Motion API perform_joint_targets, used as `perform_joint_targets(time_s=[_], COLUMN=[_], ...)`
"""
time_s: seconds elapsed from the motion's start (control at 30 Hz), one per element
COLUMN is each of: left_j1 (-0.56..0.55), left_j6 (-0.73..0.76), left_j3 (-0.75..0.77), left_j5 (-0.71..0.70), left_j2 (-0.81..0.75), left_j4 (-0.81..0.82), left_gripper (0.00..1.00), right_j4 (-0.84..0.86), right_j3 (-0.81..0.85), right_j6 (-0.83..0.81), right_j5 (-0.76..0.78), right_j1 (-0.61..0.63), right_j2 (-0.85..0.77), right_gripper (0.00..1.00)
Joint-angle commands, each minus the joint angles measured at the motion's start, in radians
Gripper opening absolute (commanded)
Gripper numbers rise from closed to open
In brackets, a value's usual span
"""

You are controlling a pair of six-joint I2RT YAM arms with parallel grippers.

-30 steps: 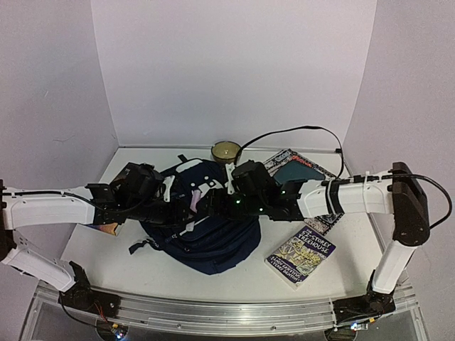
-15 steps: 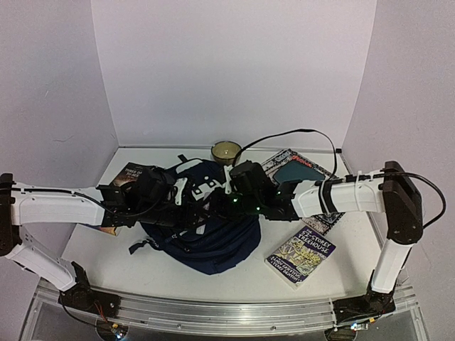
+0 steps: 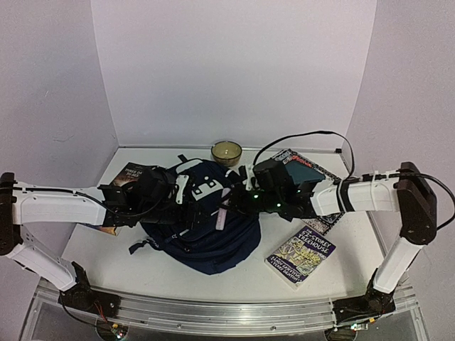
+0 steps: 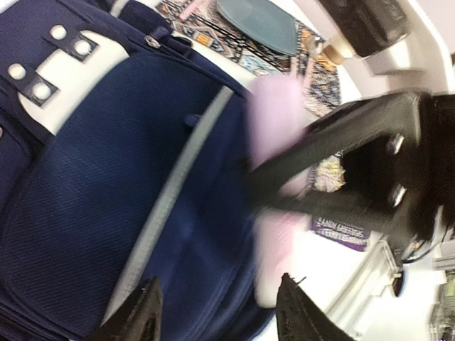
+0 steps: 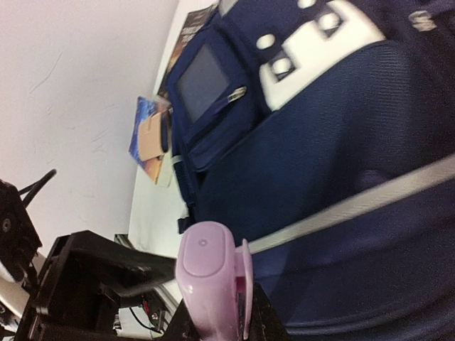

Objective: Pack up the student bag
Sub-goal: Pass from the left arm to the right, then pick up the upper front pocket of the student bag.

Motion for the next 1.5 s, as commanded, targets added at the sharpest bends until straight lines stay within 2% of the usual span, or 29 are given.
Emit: perform_joint_targets(time_s=[0.0,0.2,0.37,0.53,0.7,0.83,0.9,1.07,1.13,1.47], left_j1=[0.004,-0.015,-0.051,-0.109,-0.114,-0.114,-0.114,-0.113,-0.113,-0.113], left_j6=[0.123,0.236,0.293,0.352,0.363,0.364,0.363,0.352,0.348,0.262], left_j3=[0.076,0.140,0.201,0.282,0.349,0.384,0.404,0.448,0.467,0.577], left_j5=[-0.081,-0.080,-0.155,-0.245,-0.340,-0.398,-0.407,-0.441,-0.445,-0.357], left_j2=[0.043,0.115,0.192,0.290,0.348,0.353,0.353,0.359,0.354,0.301], left_j4=[-0.037,-0.090,-0.148,-0.222,-0.296,-0.329,-0.342,-0.375,-0.386,-0.400], left_gripper=[0.61,0.71,0.77,0.78,0.77,0.66,0.55,0.14,0.01,0.00], right_j4=[-0.001,-0.005,-0.016,-0.024,-0.024,-0.022,-0.018,0.018,0.045,0.177], right_j3=[-0.083,-0.196,-0.260,-0.287,-0.293,-0.285,-0.286,-0.293,-0.301,-0.301], right_j6=[-0.013,-0.005,-0.002,0.003,0.011,0.008,0.013,0.037,0.058,0.240], right_j5=[0.019,0.039,0.065,0.075,0.063,0.046,0.041,-0.005,-0.024,-0.071], right_j1=[-0.065,-0.134,-0.166,-0.174,-0.174,-0.174,-0.174,-0.173,-0.169,-0.116], right_j2=[-0.130,-0.245,-0.317,-0.347,-0.342,-0.334,-0.332,-0.317,-0.312,-0.226], right_gripper=[0.00,0.00,0.00,0.00,0.00,0.00,0.00,0.00,0.00,0.00])
